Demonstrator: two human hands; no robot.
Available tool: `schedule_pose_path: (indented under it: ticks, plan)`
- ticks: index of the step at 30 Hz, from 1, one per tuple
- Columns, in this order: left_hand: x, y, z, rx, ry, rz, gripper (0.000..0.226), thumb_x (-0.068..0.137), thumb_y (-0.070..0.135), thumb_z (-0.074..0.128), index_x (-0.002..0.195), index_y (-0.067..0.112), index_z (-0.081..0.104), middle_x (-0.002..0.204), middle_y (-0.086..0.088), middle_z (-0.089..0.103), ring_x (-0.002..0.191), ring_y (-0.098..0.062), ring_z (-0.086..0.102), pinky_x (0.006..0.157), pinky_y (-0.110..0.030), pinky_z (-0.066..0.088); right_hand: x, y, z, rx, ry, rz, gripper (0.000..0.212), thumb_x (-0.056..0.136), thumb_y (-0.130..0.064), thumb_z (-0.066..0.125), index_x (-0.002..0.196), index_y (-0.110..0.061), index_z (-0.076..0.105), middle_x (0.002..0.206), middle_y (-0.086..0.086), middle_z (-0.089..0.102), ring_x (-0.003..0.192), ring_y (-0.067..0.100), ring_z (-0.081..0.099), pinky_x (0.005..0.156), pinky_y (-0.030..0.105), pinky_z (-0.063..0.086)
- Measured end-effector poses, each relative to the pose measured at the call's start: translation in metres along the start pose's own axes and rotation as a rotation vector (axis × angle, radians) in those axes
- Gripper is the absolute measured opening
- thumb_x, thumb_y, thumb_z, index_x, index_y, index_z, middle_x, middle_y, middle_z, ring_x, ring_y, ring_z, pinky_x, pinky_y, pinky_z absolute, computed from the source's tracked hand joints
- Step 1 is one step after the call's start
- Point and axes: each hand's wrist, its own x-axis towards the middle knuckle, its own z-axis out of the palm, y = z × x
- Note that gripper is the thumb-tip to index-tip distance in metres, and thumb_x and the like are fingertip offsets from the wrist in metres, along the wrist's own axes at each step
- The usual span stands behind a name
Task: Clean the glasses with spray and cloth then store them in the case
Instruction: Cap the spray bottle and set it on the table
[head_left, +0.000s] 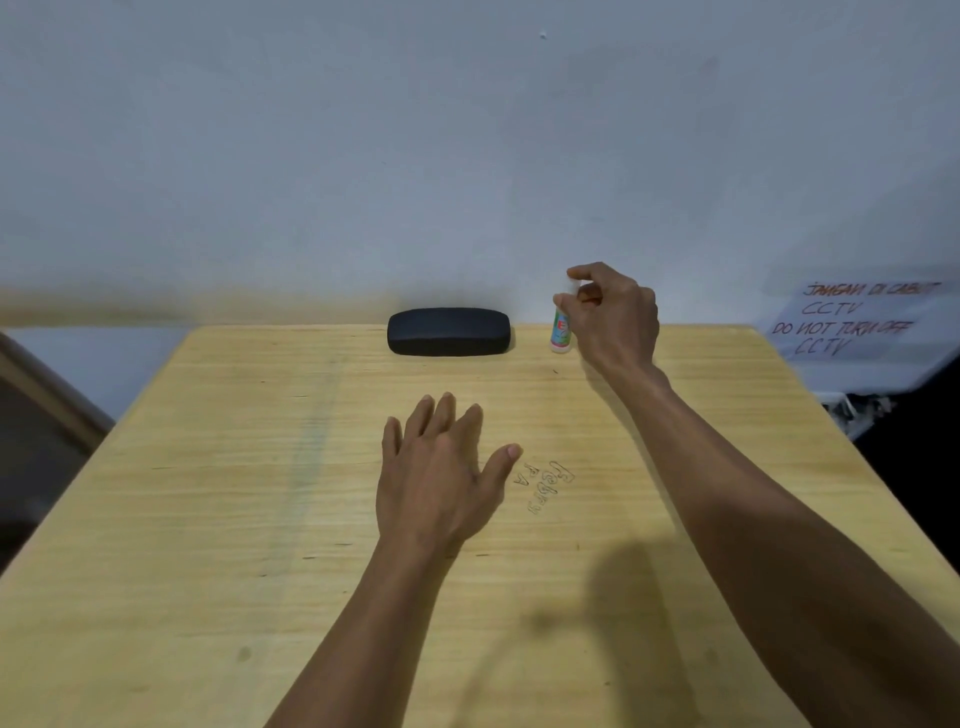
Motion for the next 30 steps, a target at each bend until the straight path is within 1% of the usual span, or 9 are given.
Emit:
schedule_pose_path:
  ticks: [3,10,18,20,23,30]
  plan:
    - [0.0,0.0,0.0,0.006,0.005,0.002,0.071,0.088,0.074,0.027,0.145,0.032,0.04,0.16,-0.001,0.03,0.152,-0.023,0.015,0.121,-0.053,0.013,0.0,0.001,0.001,-0.015,0.001,-0.005,0.028,0.086,-0.034,0.074,0.113,-0.027,0.07,0.096,0.001,0.077,0.089,0.021,0.072,0.074,0.044,0.061]
    - [0.001,0.0,0.0,0.004,-0.011,0.0,0.073,0.088,0.075,0.026,0.146,0.032,0.037,0.162,0.0,0.028,0.152,-0.022,0.012,0.122,-0.052,0.009,-0.003,0.0,-0.002,-0.044,-0.012,0.002,0.03,0.087,-0.035,0.073,0.116,-0.027,0.069,0.101,0.001,0.077,0.091,0.021,0.072,0.075,0.041,0.06]
    - [0.001,0.0,0.0,0.015,-0.021,0.001,0.074,0.088,0.075,0.024,0.147,0.033,0.037,0.162,0.0,0.027,0.152,-0.022,0.012,0.121,-0.054,0.011,-0.004,-0.005,-0.008,-0.038,-0.024,0.017,0.032,0.087,-0.033,0.072,0.119,-0.027,0.07,0.108,0.001,0.076,0.092,0.018,0.072,0.076,0.041,0.06]
    - [0.0,0.0,0.0,0.019,-0.019,0.003,0.074,0.088,0.075,0.024,0.146,0.033,0.037,0.161,0.0,0.028,0.152,-0.023,0.012,0.121,-0.054,0.012,-0.004,-0.006,-0.011,-0.034,-0.027,0.013,0.035,0.086,-0.034,0.073,0.121,-0.028,0.069,0.111,0.0,0.075,0.092,0.017,0.072,0.077,0.039,0.059]
    - [0.0,-0.001,0.0,0.012,-0.021,0.003,0.074,0.088,0.076,0.024,0.147,0.033,0.036,0.161,0.0,0.028,0.152,-0.023,0.012,0.121,-0.053,0.011,-0.005,-0.007,-0.015,-0.019,-0.025,0.014,0.041,0.085,-0.036,0.074,0.125,-0.03,0.066,0.118,-0.002,0.073,0.094,0.014,0.07,0.075,0.032,0.054]
    - [-0.004,0.0,-0.004,0.026,-0.035,0.006,0.075,0.088,0.075,0.021,0.147,0.031,0.036,0.162,-0.001,0.027,0.152,-0.023,0.012,0.121,-0.053,0.01,-0.024,-0.014,-0.031,0.003,-0.018,-0.029,0.052,0.083,-0.04,0.075,0.132,-0.03,0.06,0.129,-0.006,0.065,0.099,0.012,0.066,0.074,0.034,0.052]
